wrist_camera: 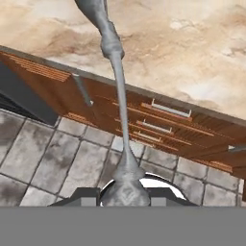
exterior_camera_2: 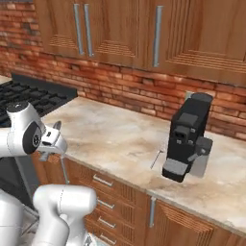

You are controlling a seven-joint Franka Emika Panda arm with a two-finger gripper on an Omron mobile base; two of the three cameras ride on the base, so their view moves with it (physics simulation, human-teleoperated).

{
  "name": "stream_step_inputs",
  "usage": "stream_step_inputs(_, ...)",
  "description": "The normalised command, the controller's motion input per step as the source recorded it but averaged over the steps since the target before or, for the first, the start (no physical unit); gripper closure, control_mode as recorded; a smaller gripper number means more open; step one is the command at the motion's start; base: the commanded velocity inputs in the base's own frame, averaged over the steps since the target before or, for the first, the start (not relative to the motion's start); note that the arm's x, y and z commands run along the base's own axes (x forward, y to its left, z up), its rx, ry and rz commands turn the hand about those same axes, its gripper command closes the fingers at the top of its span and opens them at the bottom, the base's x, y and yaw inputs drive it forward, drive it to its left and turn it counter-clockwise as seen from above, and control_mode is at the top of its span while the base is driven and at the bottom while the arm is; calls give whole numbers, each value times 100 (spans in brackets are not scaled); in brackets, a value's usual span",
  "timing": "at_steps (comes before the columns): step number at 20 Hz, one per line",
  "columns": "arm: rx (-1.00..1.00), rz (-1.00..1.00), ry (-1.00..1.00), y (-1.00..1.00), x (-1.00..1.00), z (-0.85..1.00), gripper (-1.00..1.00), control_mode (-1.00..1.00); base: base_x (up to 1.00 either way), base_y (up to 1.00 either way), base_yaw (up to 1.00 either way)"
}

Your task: Take the fork and place it on the left side of the plate. Then take the spoon and place it on the right side of the plate. Make sure they're directly next to the plate.

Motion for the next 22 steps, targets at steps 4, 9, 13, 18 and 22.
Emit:
stream_step_inputs(4,0,0,0,0,0,0,100,100,0,50,60)
stream_step_inputs(9,0,0,0,0,0,0,100,100,0,59,56)
stream_step_inputs(13,0,0,0,0,0,0,100,100,-1,74,54)
stream_step_inputs(18,0,0,0,0,0,0,100,100,-10,80,53)
stream_step_inputs(22,0,0,0,0,0,0,100,100,-15,83,52)
